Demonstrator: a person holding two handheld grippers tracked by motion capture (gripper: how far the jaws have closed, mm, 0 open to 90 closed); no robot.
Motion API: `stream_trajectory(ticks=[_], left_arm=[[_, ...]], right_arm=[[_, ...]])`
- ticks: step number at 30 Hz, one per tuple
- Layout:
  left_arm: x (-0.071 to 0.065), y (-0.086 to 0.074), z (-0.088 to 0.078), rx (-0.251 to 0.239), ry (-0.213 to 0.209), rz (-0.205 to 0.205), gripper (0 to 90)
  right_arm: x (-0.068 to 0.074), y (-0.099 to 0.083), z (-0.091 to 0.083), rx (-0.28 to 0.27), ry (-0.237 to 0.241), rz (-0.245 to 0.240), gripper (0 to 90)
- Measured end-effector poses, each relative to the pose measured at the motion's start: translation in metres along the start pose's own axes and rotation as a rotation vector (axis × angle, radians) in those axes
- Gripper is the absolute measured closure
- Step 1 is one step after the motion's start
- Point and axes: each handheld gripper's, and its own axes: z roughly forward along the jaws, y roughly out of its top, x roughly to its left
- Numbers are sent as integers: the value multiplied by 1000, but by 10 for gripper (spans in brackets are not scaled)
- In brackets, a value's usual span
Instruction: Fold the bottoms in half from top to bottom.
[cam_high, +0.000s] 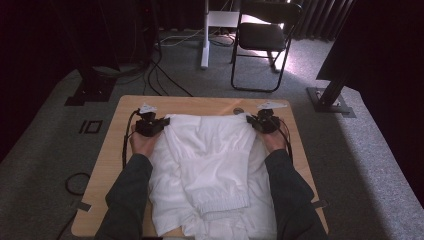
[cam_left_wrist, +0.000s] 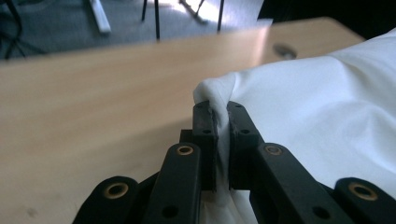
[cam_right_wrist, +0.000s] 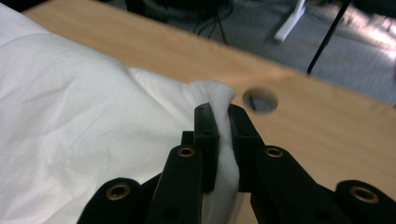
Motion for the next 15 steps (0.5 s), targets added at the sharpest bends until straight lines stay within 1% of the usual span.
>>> stream_trajectory(ticks=[1,3,5,9,10,13,15], left_arm=[[-2,4,-4,-10,1,12,852],[-5,12,-10,-28,5,36,851],[-8,18,-16,-47,3,49,851],[-16,28,-28,-80,0,83,851],[-18,30,-31,-90,-2,94,851],[-22,33,-41,-118,-13,111,851],[-26,32,-49,-126,-20,125,852]], right_arm=[[1,3,-4,-17,-5,-10,845],[1,9,-11,-32,-12,-27,845],[1,15,-18,-49,-19,-37,844],[2,21,-34,-110,-28,-46,843],[2,21,-38,-120,-29,-50,843],[6,23,-51,-149,-34,-78,842],[9,23,-60,-167,-30,-89,842]])
